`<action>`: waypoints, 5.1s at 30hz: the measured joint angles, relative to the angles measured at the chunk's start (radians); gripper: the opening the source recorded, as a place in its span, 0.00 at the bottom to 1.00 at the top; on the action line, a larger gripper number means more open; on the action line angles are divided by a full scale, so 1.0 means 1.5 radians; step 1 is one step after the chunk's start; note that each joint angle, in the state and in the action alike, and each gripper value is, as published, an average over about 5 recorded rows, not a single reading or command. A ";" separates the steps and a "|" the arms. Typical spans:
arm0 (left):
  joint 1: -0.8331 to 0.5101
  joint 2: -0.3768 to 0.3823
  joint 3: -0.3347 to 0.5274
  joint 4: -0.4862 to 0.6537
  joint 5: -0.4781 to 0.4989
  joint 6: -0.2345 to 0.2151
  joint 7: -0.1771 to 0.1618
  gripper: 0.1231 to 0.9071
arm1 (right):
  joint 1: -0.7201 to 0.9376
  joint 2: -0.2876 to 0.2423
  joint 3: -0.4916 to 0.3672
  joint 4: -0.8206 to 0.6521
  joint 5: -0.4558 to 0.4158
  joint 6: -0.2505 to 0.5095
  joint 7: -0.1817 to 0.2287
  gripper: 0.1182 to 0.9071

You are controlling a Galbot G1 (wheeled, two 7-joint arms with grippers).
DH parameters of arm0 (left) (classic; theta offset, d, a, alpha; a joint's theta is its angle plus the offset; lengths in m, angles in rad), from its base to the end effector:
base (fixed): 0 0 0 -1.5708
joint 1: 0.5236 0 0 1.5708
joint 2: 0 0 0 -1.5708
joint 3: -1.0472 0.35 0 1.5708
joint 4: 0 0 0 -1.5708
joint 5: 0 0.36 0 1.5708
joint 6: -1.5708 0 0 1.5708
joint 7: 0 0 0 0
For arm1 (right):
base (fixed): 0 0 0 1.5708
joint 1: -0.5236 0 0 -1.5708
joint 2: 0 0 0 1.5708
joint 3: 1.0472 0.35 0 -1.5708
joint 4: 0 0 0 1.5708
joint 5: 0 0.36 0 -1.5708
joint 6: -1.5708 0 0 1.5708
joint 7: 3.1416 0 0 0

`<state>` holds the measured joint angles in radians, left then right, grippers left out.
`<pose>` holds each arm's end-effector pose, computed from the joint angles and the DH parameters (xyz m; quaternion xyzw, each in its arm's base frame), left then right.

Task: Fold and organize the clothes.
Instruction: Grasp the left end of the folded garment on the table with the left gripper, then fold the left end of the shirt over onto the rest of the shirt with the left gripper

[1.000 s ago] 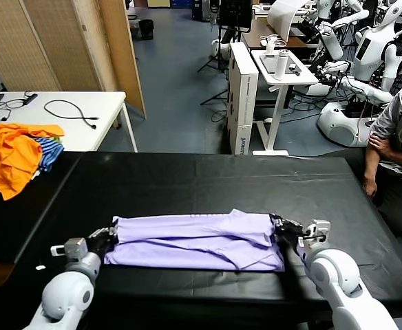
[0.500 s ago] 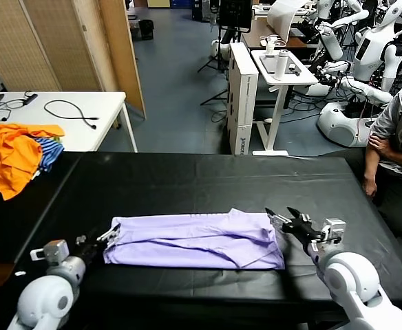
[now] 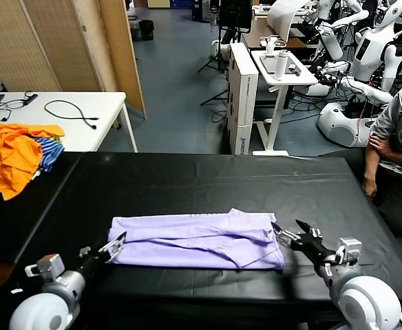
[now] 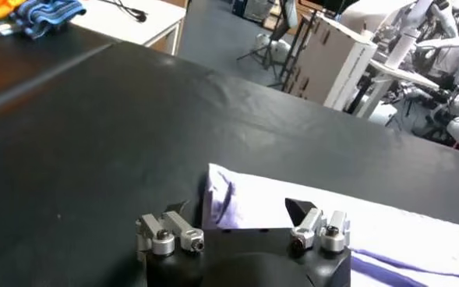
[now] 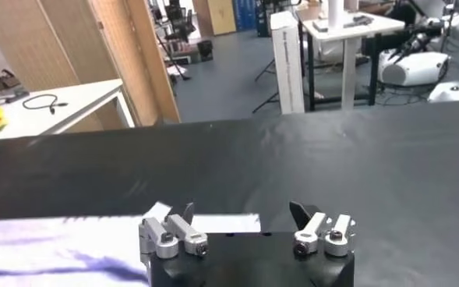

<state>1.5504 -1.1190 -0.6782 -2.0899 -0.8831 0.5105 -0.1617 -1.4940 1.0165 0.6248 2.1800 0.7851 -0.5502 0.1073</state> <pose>0.2063 0.1181 -0.2656 -0.0237 -0.9517 0.1662 0.2572 0.2188 -0.1012 -0.2232 0.1011 -0.9662 -0.0749 0.2251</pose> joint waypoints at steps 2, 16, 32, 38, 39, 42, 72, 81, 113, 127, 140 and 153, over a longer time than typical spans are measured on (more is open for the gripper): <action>-0.001 -0.002 0.002 0.008 0.002 -0.003 0.005 0.98 | -0.006 0.001 0.004 0.002 0.000 0.000 0.000 1.00; -0.009 -0.012 0.014 0.036 0.013 -0.017 0.022 0.37 | -0.018 0.009 0.004 0.005 -0.009 -0.002 -0.005 1.00; -0.001 0.000 0.008 0.024 0.086 -0.031 0.039 0.04 | -0.020 0.015 -0.004 0.003 -0.022 0.000 -0.006 1.00; 0.026 0.034 -0.021 0.001 0.255 -0.062 0.056 0.04 | -0.013 0.020 -0.014 -0.004 -0.028 0.002 -0.006 1.00; 0.031 0.042 -0.031 -0.002 0.281 -0.067 0.057 0.04 | -0.012 0.021 -0.016 -0.005 -0.029 0.002 -0.006 1.00; 0.052 0.064 -0.064 -0.010 0.354 -0.087 0.062 0.04 | -0.010 0.025 -0.018 -0.007 -0.030 0.003 -0.006 1.00; -0.020 -0.016 0.190 -0.129 0.130 -0.064 0.030 0.04 | -0.087 0.076 0.022 0.026 -0.089 0.010 -0.011 1.00; -0.083 -0.037 0.261 -0.095 0.115 -0.069 0.036 0.04 | -0.093 0.082 0.028 0.032 -0.094 0.009 -0.010 1.00; -0.098 -0.148 0.334 -0.021 0.116 -0.076 0.010 0.94 | -0.040 0.039 -0.040 0.035 -0.120 0.004 -0.057 1.00; -0.055 -0.128 0.223 -0.083 0.217 -0.119 0.030 1.00 | 0.064 0.003 -0.222 0.042 -0.129 0.003 -0.051 1.00; -0.027 -0.132 0.204 -0.078 0.273 -0.131 0.031 1.00 | 0.148 -0.009 -0.372 -0.001 -0.313 0.071 -0.119 1.00; -0.017 -0.133 0.203 -0.077 0.283 -0.134 0.032 1.00 | 0.183 -0.032 -0.450 -0.044 -0.434 0.109 -0.120 0.89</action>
<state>1.5250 -1.3189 -0.3734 -2.2048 -0.4588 0.3093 -0.1135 -1.2188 0.9684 -0.0509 2.1135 0.1337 -0.3863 -0.0720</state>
